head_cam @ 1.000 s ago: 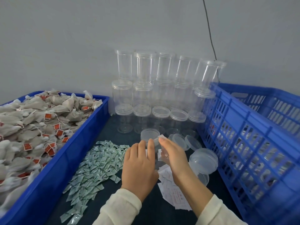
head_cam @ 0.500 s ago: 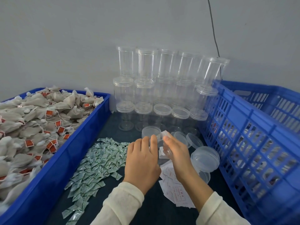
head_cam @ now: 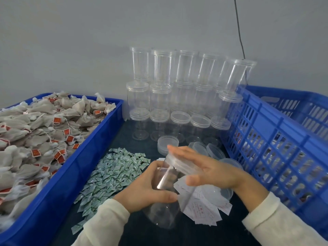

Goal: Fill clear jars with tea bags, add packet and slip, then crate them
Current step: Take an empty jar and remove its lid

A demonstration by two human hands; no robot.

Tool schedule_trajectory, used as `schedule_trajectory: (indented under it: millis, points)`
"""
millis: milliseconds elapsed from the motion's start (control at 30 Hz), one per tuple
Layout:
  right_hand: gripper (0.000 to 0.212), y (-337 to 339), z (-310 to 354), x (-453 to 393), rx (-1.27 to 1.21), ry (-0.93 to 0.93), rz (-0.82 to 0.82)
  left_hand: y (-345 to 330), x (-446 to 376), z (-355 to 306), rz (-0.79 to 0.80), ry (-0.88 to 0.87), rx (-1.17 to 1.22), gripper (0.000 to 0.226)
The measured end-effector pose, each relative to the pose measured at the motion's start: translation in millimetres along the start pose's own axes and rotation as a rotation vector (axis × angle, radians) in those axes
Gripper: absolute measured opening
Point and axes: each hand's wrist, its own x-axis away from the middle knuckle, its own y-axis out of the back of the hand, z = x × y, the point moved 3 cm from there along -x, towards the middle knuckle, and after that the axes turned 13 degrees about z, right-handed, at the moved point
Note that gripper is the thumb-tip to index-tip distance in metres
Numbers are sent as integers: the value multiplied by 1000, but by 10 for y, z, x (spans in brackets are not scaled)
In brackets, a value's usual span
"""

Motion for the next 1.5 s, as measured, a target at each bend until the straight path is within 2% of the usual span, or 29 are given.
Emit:
schedule_trajectory:
  millis: [33, 67, 133, 200, 333, 433, 533, 633, 667, 733, 800, 900, 1000, 1133, 1267, 1367, 1500]
  points:
    - [91, 52, 11, -2, -14, -51, -22, 20, 30, -39, -45, 7, -70, 82]
    - [101, 114, 19, -10, -80, -122, -105, 39, 53, -106, -118, 5, -246, 81]
    - [108, 203, -40, -3, -335, -268, -257, 65, 78, -262, -335, -70, -850, 83]
    - [110, 158, -134, 9, -535, -390, -213, 5, 77, -319, -487, -139, -1330, 88]
    - [109, -138, -337, -41, -735, -473, 32, -102, 111, -204, -574, -240, -1676, 63]
    - [108, -270, -382, -67, -866, -436, 91, -120, 165, -72, -602, -299, -1777, 51]
    - [85, -275, -339, -73, -844, -360, 31, -105, 173, -47, -591, -273, -1748, 60]
    - [61, -221, -282, -78, -569, -253, -97, -74, 181, -74, -561, -238, -1593, 70]
    - [61, -189, -240, -58, -429, -217, -132, -55, 191, -86, -544, -212, -1515, 74]
    - [74, -122, -159, -2, -142, -174, -169, -2, 213, -78, -511, -141, -1353, 82]
    - [84, -61, -108, 55, 20, -146, -181, 56, 239, -33, -479, -56, -1169, 87]
    - [84, 28, -80, 111, 50, -96, -227, 107, 285, 50, -472, 9, -910, 92]
    - [81, 185, -102, 104, -52, -40, -369, 114, 325, 124, -526, -3, -726, 91]
    - [73, 426, -176, -53, -160, 12, -516, 123, 338, 227, -573, 17, -563, 93]
    - [56, 655, -311, -389, -184, 21, -740, 139, 360, 311, -635, -35, -434, 94]
    - [46, 700, -443, -749, -121, -77, -816, 170, 402, 379, -692, -80, -302, 96]
    - [46, 591, -590, -1326, 151, -289, -759, 209, 451, 476, -744, -110, -148, 100]
